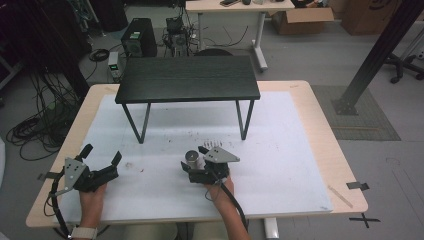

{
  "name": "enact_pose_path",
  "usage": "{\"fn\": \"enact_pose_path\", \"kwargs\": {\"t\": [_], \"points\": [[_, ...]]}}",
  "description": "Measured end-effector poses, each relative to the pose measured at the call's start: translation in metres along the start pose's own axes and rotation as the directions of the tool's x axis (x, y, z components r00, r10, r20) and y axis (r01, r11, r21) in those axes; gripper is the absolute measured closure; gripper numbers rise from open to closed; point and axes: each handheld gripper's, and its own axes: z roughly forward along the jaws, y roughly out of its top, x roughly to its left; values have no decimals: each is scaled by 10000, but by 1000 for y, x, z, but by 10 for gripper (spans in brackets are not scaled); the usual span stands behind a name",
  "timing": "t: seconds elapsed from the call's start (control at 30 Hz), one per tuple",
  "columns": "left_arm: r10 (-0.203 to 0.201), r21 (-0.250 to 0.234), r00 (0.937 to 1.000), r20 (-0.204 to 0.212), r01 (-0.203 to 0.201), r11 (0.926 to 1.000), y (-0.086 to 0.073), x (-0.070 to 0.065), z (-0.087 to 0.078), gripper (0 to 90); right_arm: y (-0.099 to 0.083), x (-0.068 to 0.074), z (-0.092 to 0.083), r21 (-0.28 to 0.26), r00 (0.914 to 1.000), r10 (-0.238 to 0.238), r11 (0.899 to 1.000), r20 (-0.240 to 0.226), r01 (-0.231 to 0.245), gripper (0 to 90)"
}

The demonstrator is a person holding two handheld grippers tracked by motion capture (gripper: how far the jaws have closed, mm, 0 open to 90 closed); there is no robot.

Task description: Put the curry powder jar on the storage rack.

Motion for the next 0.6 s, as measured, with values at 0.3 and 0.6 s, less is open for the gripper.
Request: {"fn": "enact_pose_path", "kwargs": {"t": [0.3,0.6], "points": [[-9,-10,10000,0,9,10000,0,0,0,2,0,0,1,66,9999,-94,9999,-90,94,353],[-11,-13,10000,-3,11,10000,0,0,0,2,0,0,-1,-63,10000,-9,10000,-91,8,478]]}}
